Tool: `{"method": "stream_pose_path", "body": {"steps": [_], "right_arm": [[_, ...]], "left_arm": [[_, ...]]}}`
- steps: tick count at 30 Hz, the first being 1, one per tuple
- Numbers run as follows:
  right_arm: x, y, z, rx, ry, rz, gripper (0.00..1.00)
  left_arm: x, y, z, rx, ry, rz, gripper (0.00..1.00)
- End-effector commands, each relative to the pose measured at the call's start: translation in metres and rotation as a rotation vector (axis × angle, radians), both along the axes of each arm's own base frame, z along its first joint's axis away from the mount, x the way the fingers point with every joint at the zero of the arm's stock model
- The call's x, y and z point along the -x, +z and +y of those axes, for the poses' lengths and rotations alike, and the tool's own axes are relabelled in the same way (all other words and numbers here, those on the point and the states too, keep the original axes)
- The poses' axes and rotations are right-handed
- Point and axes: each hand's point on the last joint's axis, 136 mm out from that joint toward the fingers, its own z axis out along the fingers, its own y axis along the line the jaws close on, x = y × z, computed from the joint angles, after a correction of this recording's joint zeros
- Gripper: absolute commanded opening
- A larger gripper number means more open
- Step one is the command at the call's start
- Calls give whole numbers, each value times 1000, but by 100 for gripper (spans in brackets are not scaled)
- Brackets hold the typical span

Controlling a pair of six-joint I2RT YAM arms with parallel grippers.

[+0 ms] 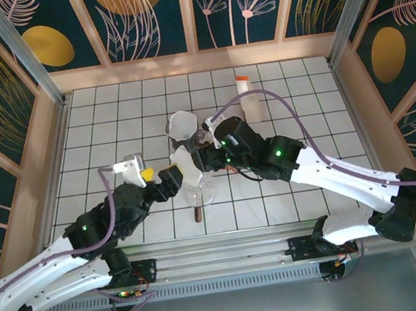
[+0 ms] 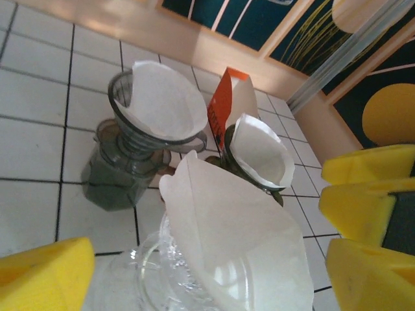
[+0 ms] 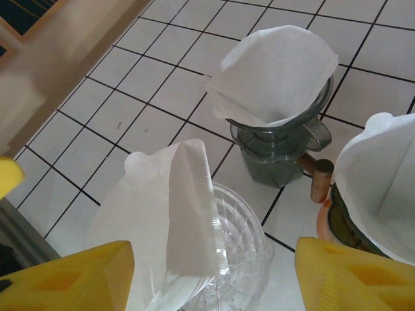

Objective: Place the coffee filter in the dripper

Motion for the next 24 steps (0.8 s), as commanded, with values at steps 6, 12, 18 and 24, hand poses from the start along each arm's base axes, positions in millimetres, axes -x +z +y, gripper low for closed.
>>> {"method": "stream_pose_path", "body": {"steps": [6, 12, 18, 24], "right_arm": [[-7, 7, 7, -47, 9, -84, 69], [-5, -5, 12, -45, 59, -64, 73], [-7, -9, 11, -65, 61, -52, 75], [-9, -10, 12, -75, 63, -32, 73]], "left_arm": [[0, 1, -18, 71, -102, 111, 77], [-7, -9, -8, 84, -76, 152, 69], [-14, -32, -8, 75, -99, 223, 62], [-21, -40, -6, 71, -93, 236, 60]]}}
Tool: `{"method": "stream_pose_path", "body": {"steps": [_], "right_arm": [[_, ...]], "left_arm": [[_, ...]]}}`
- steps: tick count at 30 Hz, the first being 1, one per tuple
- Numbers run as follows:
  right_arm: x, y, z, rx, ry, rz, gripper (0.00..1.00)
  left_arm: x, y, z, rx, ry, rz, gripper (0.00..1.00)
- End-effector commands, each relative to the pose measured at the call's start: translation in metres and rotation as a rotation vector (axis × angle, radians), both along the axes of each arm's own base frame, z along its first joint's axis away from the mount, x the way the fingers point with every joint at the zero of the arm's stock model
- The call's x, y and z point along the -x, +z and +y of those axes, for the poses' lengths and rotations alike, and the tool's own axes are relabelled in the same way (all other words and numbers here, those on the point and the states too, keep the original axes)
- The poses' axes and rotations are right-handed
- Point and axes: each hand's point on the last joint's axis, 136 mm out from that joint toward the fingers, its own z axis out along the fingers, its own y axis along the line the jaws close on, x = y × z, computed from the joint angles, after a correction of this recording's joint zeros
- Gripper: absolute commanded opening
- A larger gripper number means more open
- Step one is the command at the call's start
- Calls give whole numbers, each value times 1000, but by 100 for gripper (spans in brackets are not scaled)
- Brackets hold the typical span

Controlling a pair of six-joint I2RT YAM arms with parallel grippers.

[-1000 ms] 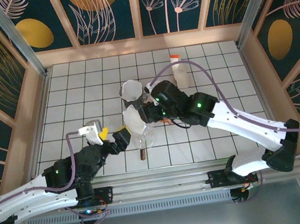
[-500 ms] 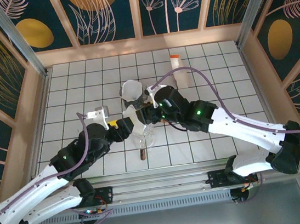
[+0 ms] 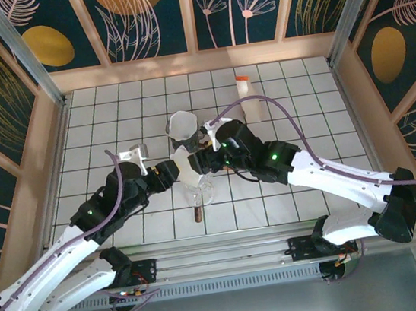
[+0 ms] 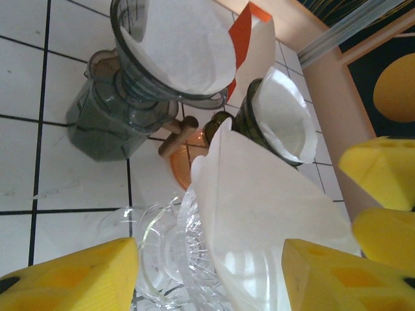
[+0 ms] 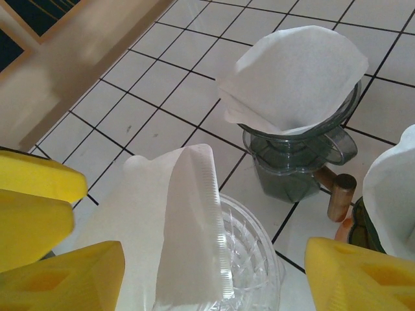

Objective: Place the coffee filter in the dripper

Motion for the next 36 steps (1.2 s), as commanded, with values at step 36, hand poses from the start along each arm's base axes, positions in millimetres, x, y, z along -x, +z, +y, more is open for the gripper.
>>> {"method": "stream_pose_path", "body": {"steps": [36], "right_arm": [[-3, -63, -10, 34, -47, 89, 54]], "left_arm": [[1, -32, -19, 75, -76, 54, 63]]}}
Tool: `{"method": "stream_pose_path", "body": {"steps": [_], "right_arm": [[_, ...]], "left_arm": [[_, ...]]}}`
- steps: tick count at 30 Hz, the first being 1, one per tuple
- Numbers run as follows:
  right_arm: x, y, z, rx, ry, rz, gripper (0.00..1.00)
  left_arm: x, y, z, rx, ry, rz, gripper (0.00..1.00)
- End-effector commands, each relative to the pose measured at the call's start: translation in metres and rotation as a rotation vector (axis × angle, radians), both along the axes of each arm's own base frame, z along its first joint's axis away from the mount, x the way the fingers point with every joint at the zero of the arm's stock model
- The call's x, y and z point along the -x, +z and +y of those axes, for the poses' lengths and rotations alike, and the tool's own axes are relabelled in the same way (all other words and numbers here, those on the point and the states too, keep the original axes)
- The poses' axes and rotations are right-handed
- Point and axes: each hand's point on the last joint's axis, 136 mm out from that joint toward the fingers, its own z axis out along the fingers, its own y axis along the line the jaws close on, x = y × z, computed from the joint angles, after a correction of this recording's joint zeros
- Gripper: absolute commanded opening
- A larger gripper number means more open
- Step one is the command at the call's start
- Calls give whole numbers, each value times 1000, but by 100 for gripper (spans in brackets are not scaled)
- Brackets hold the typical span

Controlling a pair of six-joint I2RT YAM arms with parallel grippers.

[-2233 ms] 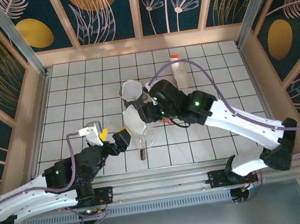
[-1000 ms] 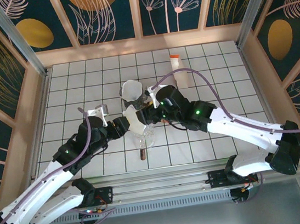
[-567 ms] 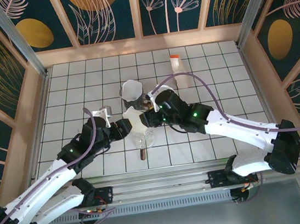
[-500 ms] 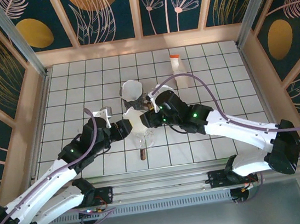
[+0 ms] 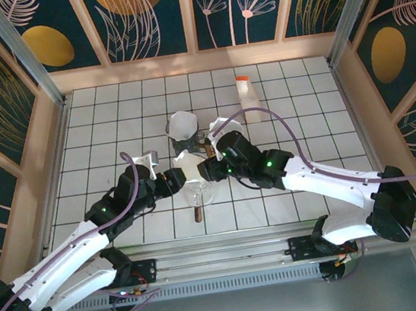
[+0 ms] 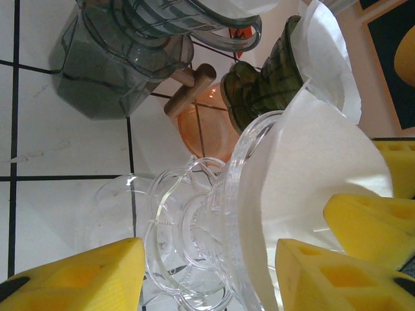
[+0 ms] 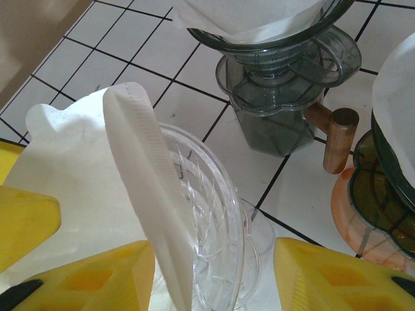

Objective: Place the coffee filter in the dripper

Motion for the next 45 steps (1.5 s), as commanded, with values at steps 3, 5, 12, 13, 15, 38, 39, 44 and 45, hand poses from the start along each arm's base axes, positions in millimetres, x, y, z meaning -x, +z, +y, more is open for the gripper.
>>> {"method": "stream_pose_path", "body": {"steps": [3, 5, 12, 13, 15, 38, 39, 44, 45], "right_arm": [[-5, 2, -1, -13, -28, -5, 57], [-5, 2, 0, -11, -27, -5, 59], [-6, 3, 1, -13, -27, 0, 60], [-6, 2, 1, -10, -27, 1, 60], [-6, 1, 1, -10, -28, 3, 60], [-15, -1, 13, 147, 15, 128, 70], [-16, -3, 13, 158, 15, 129, 70], [-20, -15, 16, 214, 17, 153, 71], [-20, -17, 16, 223, 21, 156, 71]], "left_arm": [[-1, 27, -1, 65, 1, -47, 62], [-3, 29, 3, 41, 16, -52, 57], [-5, 27, 13, -7, 50, -51, 54], [-5, 27, 13, -12, 51, -55, 54], [-4, 26, 12, -14, 43, -53, 50], [-4, 13, 6, -20, 17, -38, 47], [-4, 12, 6, -20, 16, -38, 47], [-3, 10, 6, -22, 11, -39, 48], [-3, 11, 6, -21, 11, -41, 49]]}}
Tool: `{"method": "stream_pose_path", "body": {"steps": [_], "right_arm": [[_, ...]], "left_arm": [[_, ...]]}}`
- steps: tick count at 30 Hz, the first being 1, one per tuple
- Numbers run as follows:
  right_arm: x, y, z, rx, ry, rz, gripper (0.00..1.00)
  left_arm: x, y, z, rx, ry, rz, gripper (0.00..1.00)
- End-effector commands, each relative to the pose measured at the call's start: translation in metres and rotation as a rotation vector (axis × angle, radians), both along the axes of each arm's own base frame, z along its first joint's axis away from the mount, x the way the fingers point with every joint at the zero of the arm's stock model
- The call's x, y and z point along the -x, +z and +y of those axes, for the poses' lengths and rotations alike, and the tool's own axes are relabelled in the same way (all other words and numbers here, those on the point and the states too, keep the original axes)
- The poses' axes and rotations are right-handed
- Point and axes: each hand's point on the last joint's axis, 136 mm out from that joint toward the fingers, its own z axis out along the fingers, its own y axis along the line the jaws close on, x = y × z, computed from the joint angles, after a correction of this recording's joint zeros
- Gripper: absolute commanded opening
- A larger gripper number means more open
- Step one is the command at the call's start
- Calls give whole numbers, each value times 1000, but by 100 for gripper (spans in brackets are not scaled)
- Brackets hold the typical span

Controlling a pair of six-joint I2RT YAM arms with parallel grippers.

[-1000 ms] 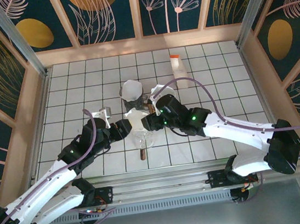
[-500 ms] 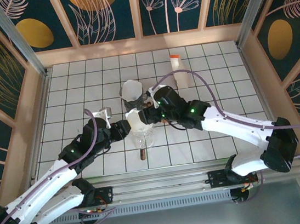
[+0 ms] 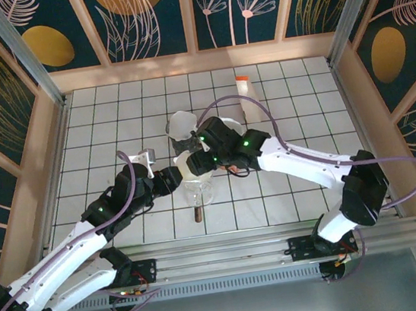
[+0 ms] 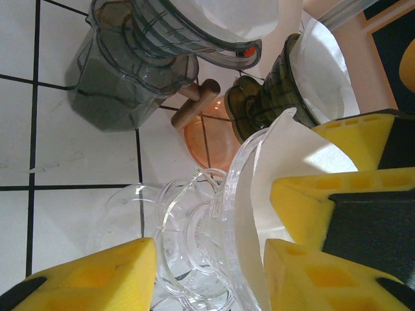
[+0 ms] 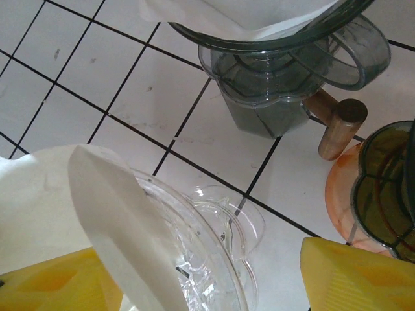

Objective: Place the coffee filter in the dripper

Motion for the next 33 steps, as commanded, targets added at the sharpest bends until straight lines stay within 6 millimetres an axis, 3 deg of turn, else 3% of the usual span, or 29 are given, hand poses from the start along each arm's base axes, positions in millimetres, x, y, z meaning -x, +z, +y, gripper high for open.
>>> {"method": "stream_pose_path", "body": {"steps": [1, 33], "right_arm": [[1, -4, 0, 52, 20, 13, 70], [3, -60, -12, 245, 21, 44, 71]], "left_arm": [[-1, 1, -1, 2, -15, -23, 49], [0, -6, -2, 5, -21, -20, 50]]}}
